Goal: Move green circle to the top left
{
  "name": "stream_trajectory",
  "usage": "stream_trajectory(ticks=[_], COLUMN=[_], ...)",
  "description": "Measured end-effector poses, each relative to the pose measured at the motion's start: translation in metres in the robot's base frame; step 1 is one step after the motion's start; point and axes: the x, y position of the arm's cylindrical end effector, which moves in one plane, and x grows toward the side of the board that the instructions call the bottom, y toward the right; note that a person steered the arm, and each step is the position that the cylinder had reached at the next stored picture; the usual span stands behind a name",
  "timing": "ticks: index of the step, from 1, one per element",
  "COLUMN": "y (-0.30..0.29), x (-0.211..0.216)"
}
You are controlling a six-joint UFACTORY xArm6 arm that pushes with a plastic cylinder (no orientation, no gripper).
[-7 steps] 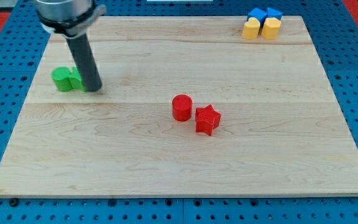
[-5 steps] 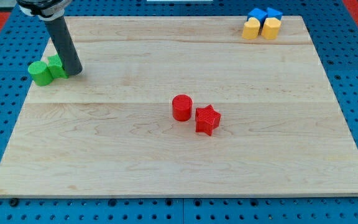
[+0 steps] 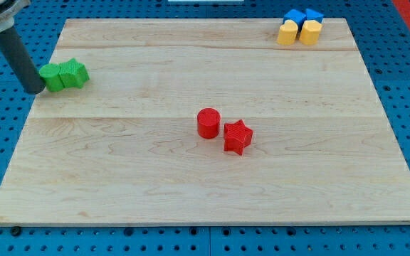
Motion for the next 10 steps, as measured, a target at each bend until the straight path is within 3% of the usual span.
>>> stream_trajectory(ticks=[3,7,9,10], y=[0.035,0.019,0.035,0.039], x=[0.009,-0.102,-0.070,-0.092])
